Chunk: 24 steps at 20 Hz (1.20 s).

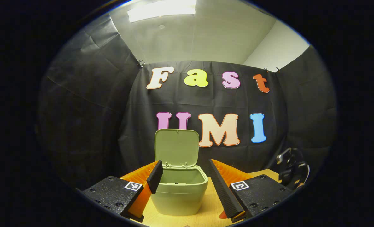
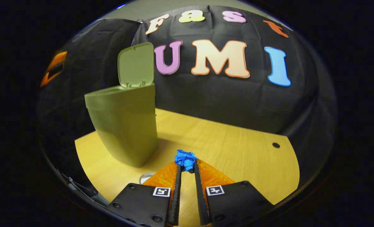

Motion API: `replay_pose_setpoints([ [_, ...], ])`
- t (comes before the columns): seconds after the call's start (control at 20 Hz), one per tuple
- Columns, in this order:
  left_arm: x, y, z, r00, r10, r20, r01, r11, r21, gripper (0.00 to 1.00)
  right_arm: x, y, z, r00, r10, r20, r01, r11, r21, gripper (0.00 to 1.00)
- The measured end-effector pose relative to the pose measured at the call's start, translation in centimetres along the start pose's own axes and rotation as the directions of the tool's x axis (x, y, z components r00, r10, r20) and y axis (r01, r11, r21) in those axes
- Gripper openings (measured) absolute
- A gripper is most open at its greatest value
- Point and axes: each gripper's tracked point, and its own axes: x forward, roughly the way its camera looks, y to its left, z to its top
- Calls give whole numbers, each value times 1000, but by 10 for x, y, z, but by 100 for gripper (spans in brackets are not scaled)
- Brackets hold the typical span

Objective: Press the lid of the desktop garbage bin to open it, pick up the crumpled paper on the desktop and throw it into the bin, then pick up the pop can on the desktop and drop it into the bin, and finally close the garbage bin lid.

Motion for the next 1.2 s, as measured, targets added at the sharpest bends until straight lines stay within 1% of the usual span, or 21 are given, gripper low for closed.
replay_pose_setpoints([
  [0.05,3,0,-2,1000,-8,1,8,1000,-5,87,-1,7,26,999,13,51,-13,1000,1,27],
  [0.1,7,1,-3,1000,-13,-1,13,1000,-8,87,-2,15,52,994,28,104,-29,1000,0,24],
  [0.15,9,2,-6,1000,-18,-3,18,1000,-10,87,-3,23,72,989,41,141,-41,999,-1,26],
  [0.3,18,13,-13,1000,-22,-9,22,1000,-7,86,-1,50,113,974,82,209,-84,996,3,26],
  [0.5,30,39,-27,999,-20,-42,20,1000,-8,87,17,90,135,963,123,241,-132,991,22,26],
  [0.55,33,47,-30,999,-18,-48,17,1000,-5,85,23,100,138,960,132,248,-142,990,23,26],
  [0.75,41,77,-43,997,-6,-78,8,1000,17,86,49,142,138,953,174,248,-191,981,44,24],
  [0.8,44,83,-48,996,-7,-88,9,1000,19,84,56,152,140,951,183,250,-200,979,46,26],
  [0.9,47,93,-55,994,-10,-106,12,1000,15,85,65,174,139,947,208,244,-225,973,44,24],
  [0.95,49,97,-58,993,-14,-114,15,1000,14,85,71,184,138,946,222,236,-237,971,38,30],
  [1.05,52,100,-66,991,-23,-129,25,1000,16,87,80,195,135,948,226,224,-236,972,18,32],
  [1.2,56,92,-70,989,-57,-137,58,998,3,87,74,196,138,948,216,232,-224,975,8,83],
])
